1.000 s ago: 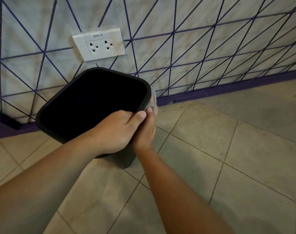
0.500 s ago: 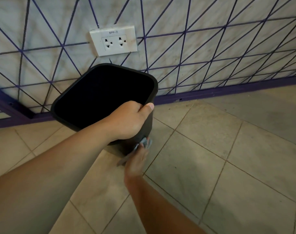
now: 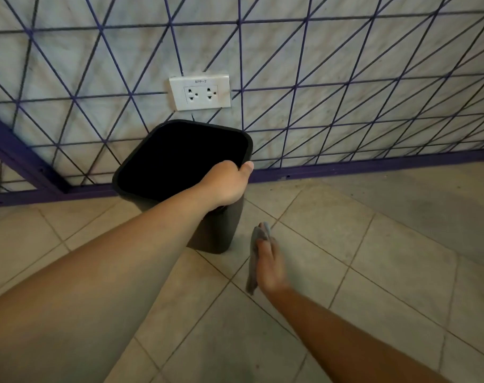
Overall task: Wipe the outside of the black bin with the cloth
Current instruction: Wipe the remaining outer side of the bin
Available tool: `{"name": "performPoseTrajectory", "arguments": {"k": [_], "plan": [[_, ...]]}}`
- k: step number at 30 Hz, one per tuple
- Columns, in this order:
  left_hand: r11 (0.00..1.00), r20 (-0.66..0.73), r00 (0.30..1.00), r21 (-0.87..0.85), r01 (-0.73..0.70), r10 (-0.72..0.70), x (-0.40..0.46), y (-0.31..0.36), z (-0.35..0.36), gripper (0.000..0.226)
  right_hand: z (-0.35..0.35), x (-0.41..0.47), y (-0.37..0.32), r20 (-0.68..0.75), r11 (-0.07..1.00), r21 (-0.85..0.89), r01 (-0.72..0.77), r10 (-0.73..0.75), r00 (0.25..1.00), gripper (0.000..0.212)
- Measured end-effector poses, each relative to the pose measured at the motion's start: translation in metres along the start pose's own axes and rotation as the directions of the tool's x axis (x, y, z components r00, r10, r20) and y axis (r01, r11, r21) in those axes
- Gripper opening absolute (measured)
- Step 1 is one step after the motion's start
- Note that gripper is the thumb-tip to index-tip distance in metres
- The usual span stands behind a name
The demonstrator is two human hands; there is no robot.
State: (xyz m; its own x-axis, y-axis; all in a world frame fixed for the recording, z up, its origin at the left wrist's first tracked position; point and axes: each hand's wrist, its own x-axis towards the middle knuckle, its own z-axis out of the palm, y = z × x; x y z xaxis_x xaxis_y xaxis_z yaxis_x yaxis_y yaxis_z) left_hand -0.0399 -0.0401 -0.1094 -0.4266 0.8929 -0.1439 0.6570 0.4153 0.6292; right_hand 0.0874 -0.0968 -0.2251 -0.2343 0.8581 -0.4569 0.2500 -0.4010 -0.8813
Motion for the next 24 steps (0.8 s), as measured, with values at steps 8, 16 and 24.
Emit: {"name": "performPoseTrajectory", "arguments": {"k": [8,16,24], "plan": [[0.999,-0.023,0.999,-0.021,0.047,-0.047,0.015,0.016,0.005,0.051,-0.030,0.022,-0.031,0.068,0.997,0.020,0.071,-0.072,0.995,0.047],[0.990,0.064,0.995,0.117,-0.079,0.072,-0.008,0.010,-0.007,0.038,0.034,0.069,0.004,-0.128,0.991,0.131,0.001,0.016,0.992,0.038],[0.995,0.111,0.989,0.010,-0.104,0.102,-0.005,0.000,-0.002,0.030,0.058,0.104,0.024,-0.200,0.973,0.229,-0.032,0.080,0.977,0.044]]}}
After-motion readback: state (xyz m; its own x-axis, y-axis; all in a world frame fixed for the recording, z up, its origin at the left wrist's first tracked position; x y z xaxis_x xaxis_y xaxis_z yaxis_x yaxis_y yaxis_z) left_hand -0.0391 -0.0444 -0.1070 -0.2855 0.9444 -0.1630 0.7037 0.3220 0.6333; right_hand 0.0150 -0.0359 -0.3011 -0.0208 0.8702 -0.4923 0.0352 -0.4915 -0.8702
